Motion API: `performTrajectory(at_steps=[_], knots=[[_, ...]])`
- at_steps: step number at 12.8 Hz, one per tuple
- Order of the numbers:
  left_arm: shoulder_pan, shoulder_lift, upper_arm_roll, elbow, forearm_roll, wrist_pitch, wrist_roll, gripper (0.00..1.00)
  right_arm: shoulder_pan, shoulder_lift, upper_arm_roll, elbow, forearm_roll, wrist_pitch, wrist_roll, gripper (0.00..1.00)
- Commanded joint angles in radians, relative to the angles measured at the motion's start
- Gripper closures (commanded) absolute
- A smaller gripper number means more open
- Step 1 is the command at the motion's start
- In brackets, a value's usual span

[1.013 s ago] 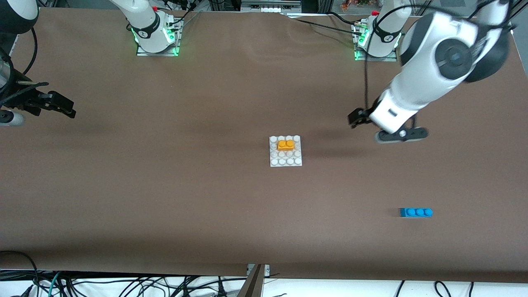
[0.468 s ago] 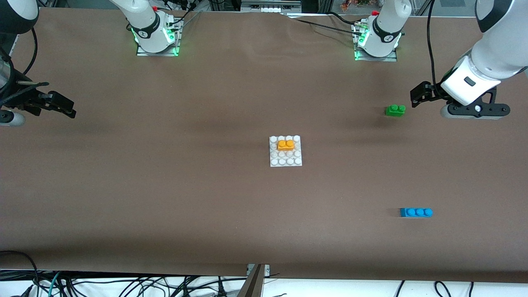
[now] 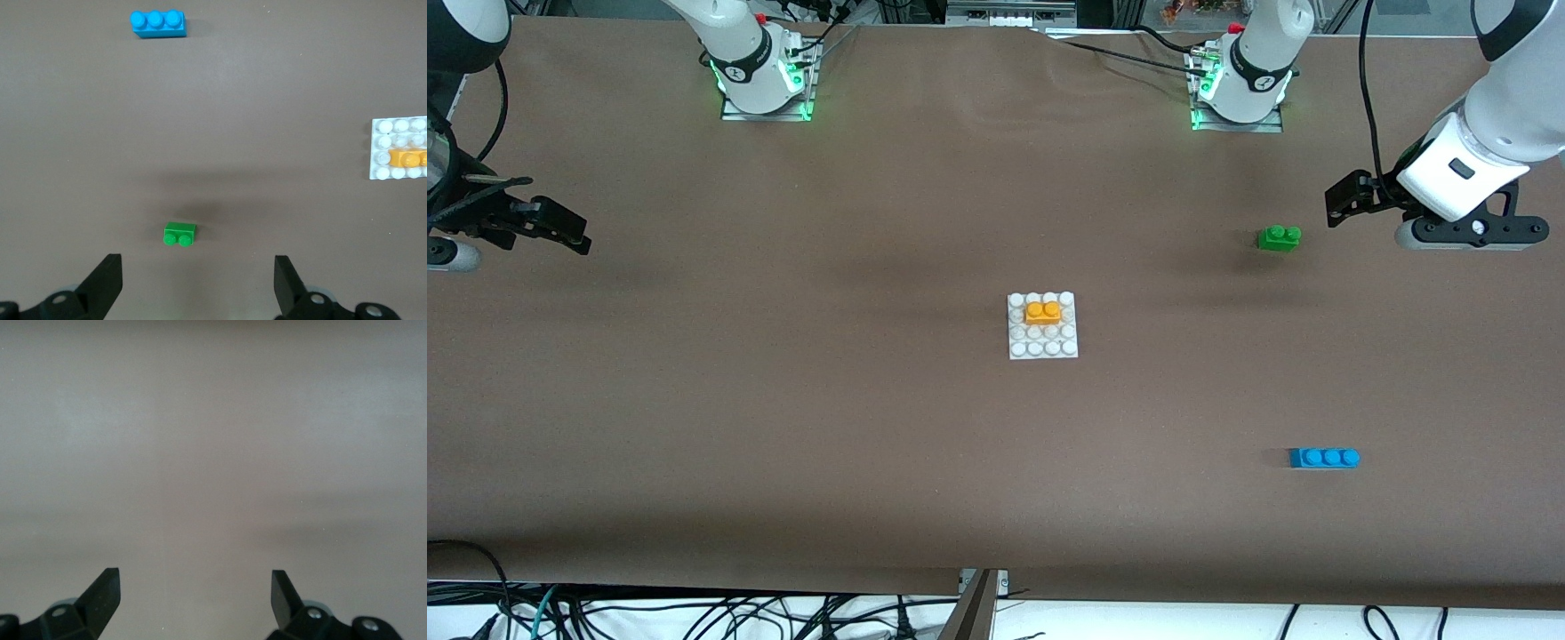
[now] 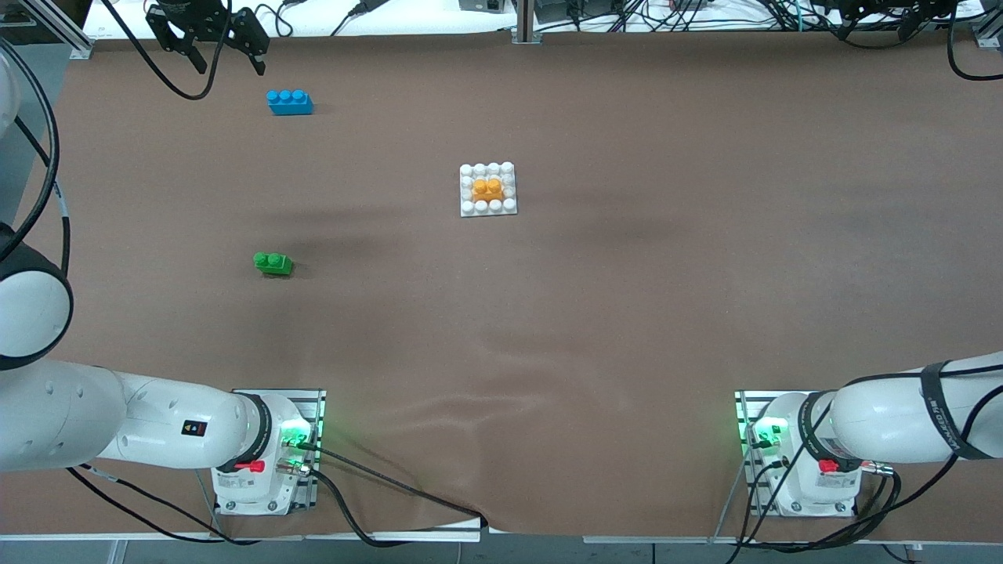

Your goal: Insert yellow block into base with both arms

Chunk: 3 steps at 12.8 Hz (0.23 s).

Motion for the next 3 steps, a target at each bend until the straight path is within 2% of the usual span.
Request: performTrajectory(at_steps=[1, 3], knots=[[0.000, -0.001, -0.021, 0.023, 0.007, -0.034, -0.032, 0.00, -0.002, -0.010, 0.007, -0.005, -0.002, -0.005, 0.013, 0.00], [0.002, 0.000, -0.015, 0.023, 0.007, -0.035, -0.031, 0.00, -0.002, -0.009, 0.007, -0.005, -0.002, -0.005, 0.013, 0.00]])
